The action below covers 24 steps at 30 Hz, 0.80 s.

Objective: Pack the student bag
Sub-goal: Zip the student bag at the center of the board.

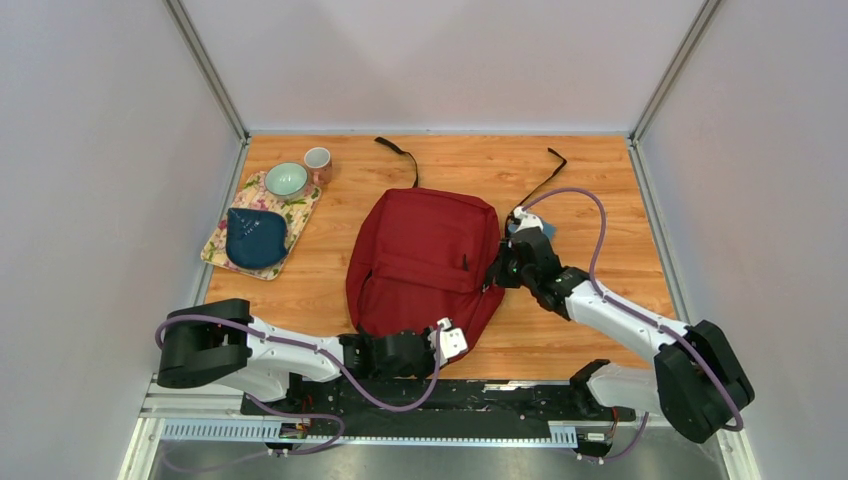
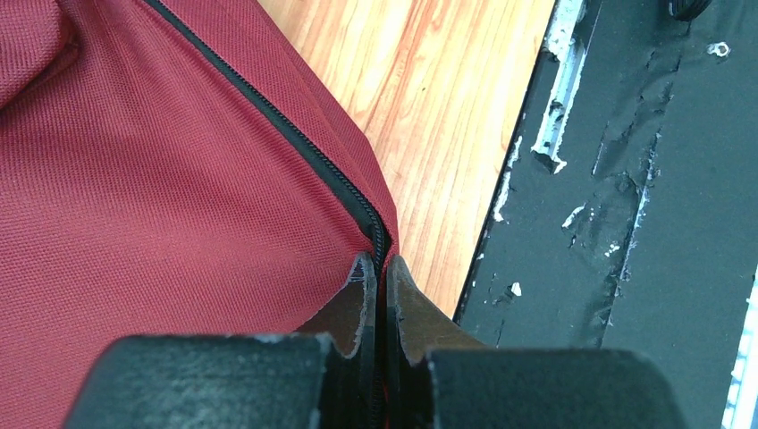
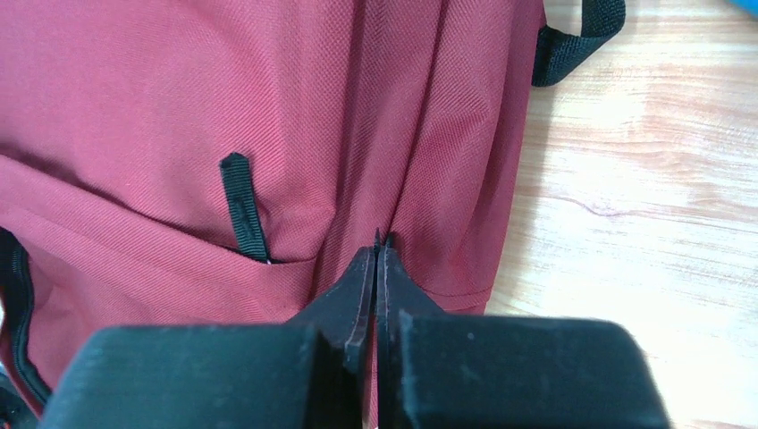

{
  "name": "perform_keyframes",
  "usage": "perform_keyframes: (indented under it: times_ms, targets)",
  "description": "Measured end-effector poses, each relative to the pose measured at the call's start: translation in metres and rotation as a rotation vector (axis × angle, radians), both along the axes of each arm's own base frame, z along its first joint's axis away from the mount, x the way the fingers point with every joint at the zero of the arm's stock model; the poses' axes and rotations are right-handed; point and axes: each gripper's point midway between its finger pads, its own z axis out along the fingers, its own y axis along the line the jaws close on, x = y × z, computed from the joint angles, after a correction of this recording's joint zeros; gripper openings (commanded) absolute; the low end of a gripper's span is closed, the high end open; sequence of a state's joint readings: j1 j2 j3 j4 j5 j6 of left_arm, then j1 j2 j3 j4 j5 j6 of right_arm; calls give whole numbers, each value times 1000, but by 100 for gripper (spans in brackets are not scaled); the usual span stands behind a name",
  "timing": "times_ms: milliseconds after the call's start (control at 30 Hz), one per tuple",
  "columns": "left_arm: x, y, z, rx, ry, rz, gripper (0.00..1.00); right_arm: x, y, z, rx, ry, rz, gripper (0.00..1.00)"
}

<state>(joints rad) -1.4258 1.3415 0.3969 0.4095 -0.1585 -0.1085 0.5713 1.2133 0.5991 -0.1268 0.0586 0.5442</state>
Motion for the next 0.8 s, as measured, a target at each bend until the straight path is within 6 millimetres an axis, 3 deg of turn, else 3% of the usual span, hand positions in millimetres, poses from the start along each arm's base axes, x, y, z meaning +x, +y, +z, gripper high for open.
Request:
perform_keyframes:
  times_ms: [233, 400, 500, 533, 567, 600, 633, 700, 767, 800]
  targets:
    - [1, -5, 4, -3, -12, -8, 0, -1, -1, 9, 25, -14, 3, 0]
    - [-1, -41, 25, -15, -25, -71, 0, 4, -11, 20, 23, -49, -42, 0]
    - [-4, -63, 42, -68, -15, -102, 0, 4, -22, 28, 16, -66, -79, 13]
    - [-6, -65, 44, -81, -9, -111, 2, 4, -25, 29, 13, -67, -92, 26]
    - [-8, -66, 44, -88, -2, -116, 7, 3, -28, 29, 9, -66, -105, 34]
    - [-9, -65, 43, -91, 3, -118, 23, 4, -32, 29, 7, -63, -119, 42]
    - [-11, -64, 41, -87, 10, -119, 30, 4, -35, 27, 4, -58, -134, 54]
    - [-14, -58, 33, -68, 29, -115, 45, 2, -44, 21, -5, -37, -164, 60]
    - [-15, -52, 27, -42, 45, -99, 54, -2, -52, 14, -10, -16, -188, 62]
    - [-14, -47, 25, -31, 49, -86, 64, -4, -54, 12, -8, -8, -195, 62]
